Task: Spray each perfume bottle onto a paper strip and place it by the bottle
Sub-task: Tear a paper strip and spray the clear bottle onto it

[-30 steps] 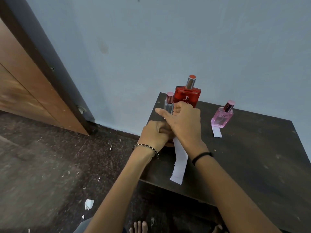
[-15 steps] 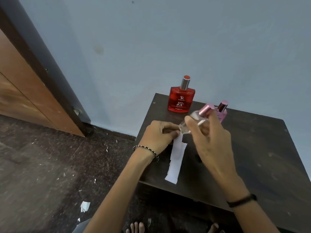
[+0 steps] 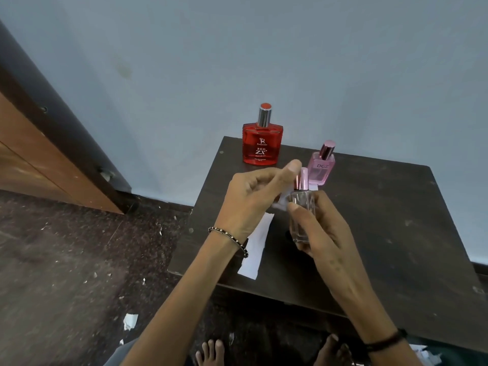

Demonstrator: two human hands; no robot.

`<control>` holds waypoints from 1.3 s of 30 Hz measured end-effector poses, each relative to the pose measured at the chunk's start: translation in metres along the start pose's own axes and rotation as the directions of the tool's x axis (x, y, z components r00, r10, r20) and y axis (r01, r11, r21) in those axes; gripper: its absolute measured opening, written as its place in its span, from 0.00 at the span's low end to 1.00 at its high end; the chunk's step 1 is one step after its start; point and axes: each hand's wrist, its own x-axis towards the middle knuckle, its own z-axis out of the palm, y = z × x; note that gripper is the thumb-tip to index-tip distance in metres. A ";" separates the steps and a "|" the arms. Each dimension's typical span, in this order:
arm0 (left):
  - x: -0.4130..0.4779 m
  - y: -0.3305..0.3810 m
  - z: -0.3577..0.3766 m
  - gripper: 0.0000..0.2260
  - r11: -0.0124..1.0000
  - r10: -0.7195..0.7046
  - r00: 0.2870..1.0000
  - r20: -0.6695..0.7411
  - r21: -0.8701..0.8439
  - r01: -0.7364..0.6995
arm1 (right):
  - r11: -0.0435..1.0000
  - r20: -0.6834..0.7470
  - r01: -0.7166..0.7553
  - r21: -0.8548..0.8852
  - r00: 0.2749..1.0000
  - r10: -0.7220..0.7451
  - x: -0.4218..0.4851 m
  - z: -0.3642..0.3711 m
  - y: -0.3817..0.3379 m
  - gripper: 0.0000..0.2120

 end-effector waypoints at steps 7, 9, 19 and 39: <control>-0.002 0.001 0.004 0.07 0.994 0.016 1.000 0.010 -0.106 -0.015 | 0.999 0.038 -0.018 0.044 0.999 0.016 -0.001 -0.004 -0.001 0.10; 0.000 0.003 0.003 0.08 0.986 -0.016 0.997 -0.078 -0.168 0.003 | 0.987 0.075 -0.039 0.156 0.997 0.027 -0.001 -0.008 -0.005 0.09; 0.001 0.003 -0.003 0.11 0.956 -0.161 0.982 -0.104 -0.262 0.129 | 0.710 0.164 -0.141 0.690 0.986 0.036 0.002 -0.025 -0.008 0.25; 0.005 -0.002 -0.004 0.09 0.964 -0.159 0.984 -0.082 -0.229 0.137 | 0.712 0.197 -0.134 0.689 0.980 -0.006 0.007 -0.028 -0.010 0.20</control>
